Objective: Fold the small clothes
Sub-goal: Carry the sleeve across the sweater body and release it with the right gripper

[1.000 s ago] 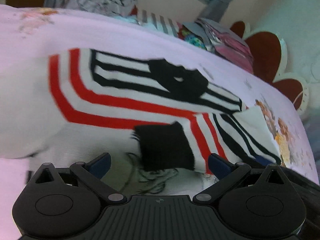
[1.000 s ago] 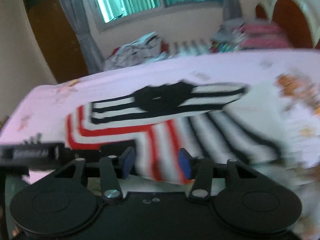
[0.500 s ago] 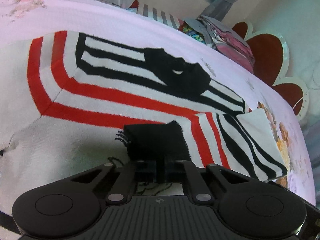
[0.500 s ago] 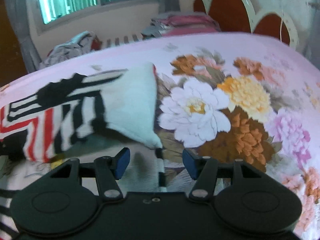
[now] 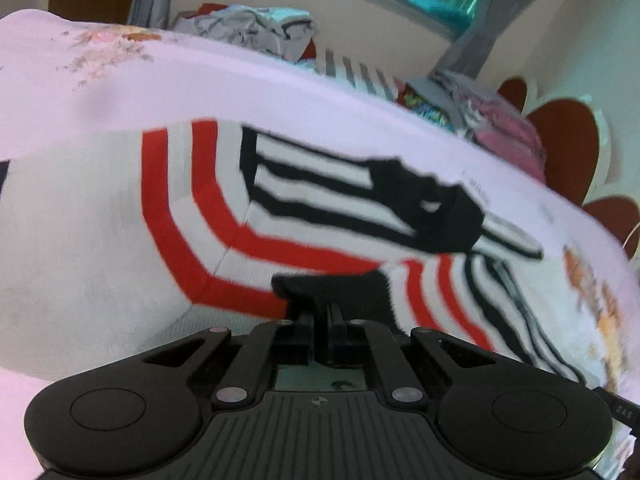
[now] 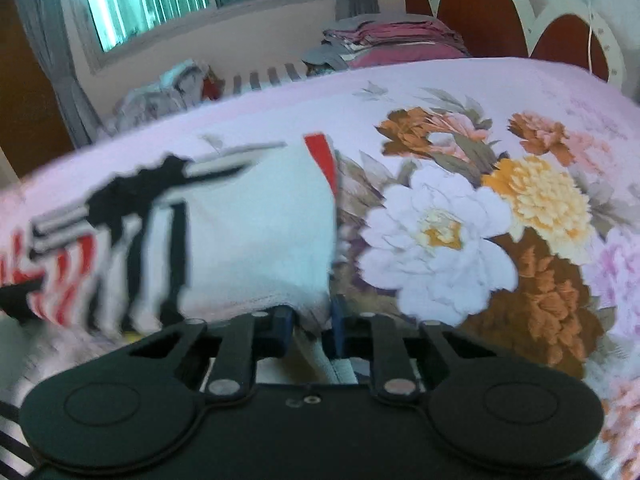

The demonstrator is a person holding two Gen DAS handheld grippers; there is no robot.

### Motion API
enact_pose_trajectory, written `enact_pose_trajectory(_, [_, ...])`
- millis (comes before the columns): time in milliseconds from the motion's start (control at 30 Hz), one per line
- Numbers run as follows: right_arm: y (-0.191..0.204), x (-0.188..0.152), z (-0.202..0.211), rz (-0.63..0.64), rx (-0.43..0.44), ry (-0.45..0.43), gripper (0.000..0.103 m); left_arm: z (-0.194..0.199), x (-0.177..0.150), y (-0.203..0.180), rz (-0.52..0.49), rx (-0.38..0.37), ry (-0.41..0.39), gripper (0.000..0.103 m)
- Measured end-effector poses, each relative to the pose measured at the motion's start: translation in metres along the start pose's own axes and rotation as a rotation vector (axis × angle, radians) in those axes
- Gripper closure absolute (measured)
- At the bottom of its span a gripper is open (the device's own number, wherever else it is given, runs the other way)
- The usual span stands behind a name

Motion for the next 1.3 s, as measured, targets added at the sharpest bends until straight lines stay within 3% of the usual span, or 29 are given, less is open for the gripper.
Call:
enact_pose_trajectory(133, [-0.009,-0.004,0.003,0.001,0.043,0.031,0.087,0.004,0.0,-0.002,-0.041,0.021,-0.004,0.098])
enact_pose_trajectory(233, [-0.017,-0.004,0.019,-0.014,0.075,0.039,0.071,0.028,0.005,-0.005,-0.054,0.03,-0.06,0.098])
enact_pose_trajectory(333, [-0.026,0.008,0.039,-0.022,0.08,-0.023,0.051,0.044,0.012,-0.008,-0.065,0.031,-0.095,0.098])
enact_pose_trajectory(367, [-0.028,0.014,0.041,-0.027,0.082,-0.039,0.049,0.047,0.015,-0.01,-0.066,0.026,-0.101,0.098])
enact_pose_trajectory(567, [-0.023,0.056,-0.002,-0.089,0.132,-0.018,0.049,0.024,0.011,-0.037,-0.1,-0.005,-0.054,0.097])
enact_pose_trajectory(700, [-0.008,0.078,-0.036,-0.097,0.145,-0.003,0.05,0.001,0.005,-0.046,-0.128,0.039,0.015,0.097])
enact_pose_trajectory(833, [0.003,0.096,-0.065,-0.108,0.144,0.015,0.053,-0.009,0.003,-0.043,-0.133,0.079,0.03,0.097])
enact_pose_trajectory(1000, [0.015,0.103,-0.086,-0.082,0.14,0.032,0.075,-0.013,0.004,-0.039,-0.126,0.093,0.037,0.097])
enact_pose_trajectory(1033, [0.016,0.104,-0.087,-0.057,0.114,0.023,0.081,-0.013,0.004,-0.039,-0.13,0.094,0.037,0.097])
enact_pose_trajectory(1133, [0.01,0.106,-0.09,0.008,0.015,-0.029,0.085,-0.013,0.004,-0.04,-0.14,0.101,0.04,0.097])
enact_pose_trajectory(1300, [0.012,0.101,-0.07,0.022,0.014,-0.052,0.074,-0.009,0.006,-0.043,-0.157,0.129,0.045,0.097])
Point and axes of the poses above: each gripper's, at about its wrist camera, not at the fingertips, and z roughly against the way its jaws point, y to its left, x to its top, the point moved 6 cm from there along -z, roughly the way its jaws point, and after that the axes turned 5 degrees about -x, right-handed, at the moved point
